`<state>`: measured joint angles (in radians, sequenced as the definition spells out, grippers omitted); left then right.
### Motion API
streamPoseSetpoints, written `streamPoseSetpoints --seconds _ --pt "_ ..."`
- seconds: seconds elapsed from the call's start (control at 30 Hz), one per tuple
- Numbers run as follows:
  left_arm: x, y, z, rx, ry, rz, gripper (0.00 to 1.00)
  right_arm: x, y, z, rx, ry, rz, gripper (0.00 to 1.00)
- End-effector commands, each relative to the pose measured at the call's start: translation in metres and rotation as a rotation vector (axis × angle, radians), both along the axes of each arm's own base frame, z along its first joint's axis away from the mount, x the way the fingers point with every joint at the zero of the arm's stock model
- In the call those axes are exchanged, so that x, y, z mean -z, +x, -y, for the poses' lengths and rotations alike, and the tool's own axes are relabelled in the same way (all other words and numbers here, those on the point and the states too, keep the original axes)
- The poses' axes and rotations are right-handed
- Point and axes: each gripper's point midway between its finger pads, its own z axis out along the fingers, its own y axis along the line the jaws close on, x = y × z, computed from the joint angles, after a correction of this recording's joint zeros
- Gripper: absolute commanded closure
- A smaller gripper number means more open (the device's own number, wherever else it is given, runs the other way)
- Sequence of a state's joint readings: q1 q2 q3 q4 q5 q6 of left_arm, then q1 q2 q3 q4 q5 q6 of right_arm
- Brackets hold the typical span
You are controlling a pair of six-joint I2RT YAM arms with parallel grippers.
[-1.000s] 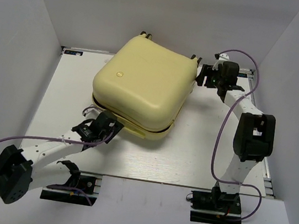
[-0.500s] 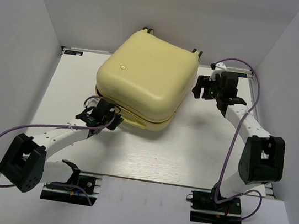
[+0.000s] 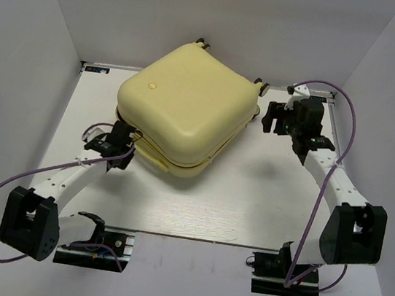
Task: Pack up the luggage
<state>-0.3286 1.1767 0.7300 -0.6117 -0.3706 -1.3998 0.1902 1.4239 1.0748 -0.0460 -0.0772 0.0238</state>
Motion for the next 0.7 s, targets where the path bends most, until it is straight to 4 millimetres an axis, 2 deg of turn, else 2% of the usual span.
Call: streamPoseSetpoints --seconds 0.0,0.07,0.1,0.13,0.27,0.3,0.33,0.4,0.47,0.53,0.67 --pt "0.016 -0.054 -0.066 -0.036 0.256 -0.257 0.87 -0.023 -0.007 0.004 0.016 0.012 0.062 0.2" --pt "0.006 -0.039 -0.054 0.049 0.213 -0.186 0.56 -0.029 -0.008 0.003 0.012 0.018 0.071 0.18" --pt "0.004 -0.031 -0.043 0.103 0.182 -0.154 0.33 -0.028 -0.009 0.004 0.015 0.019 0.066 0.18" --pt "0.001 -0.03 -0.035 0.13 0.143 -0.133 0.28 -0.029 -0.01 0.003 0.013 0.023 0.066 0.18" --pt "-0.004 -0.023 -0.013 0.212 0.051 -0.051 0.18 -0.029 -0.011 0.0 0.002 0.027 0.065 0.18" --pt "-0.014 -0.017 -0.01 0.218 0.038 0.01 0.15 -0.029 -0.011 0.001 0.001 0.024 0.066 0.18" --pt "-0.013 -0.018 -0.009 0.221 0.033 0.015 0.11 -0.03 -0.012 0.002 0.004 0.025 0.068 0.18" --pt "-0.024 -0.009 -0.002 0.24 -0.001 0.083 0.1 -0.031 -0.013 0.002 0.002 0.022 0.073 0.17" --pt "-0.025 -0.006 0.001 0.255 -0.004 0.105 0.09 -0.032 -0.012 0.003 0.007 0.018 0.078 0.17" --pt "-0.024 0.0 0.004 0.248 -0.017 0.108 0.09 -0.029 -0.013 0.004 0.008 0.014 0.071 0.17" --pt "-0.001 0.004 0.012 0.253 -0.053 0.046 0.13 -0.03 -0.012 0.006 0.022 0.011 0.081 0.16"
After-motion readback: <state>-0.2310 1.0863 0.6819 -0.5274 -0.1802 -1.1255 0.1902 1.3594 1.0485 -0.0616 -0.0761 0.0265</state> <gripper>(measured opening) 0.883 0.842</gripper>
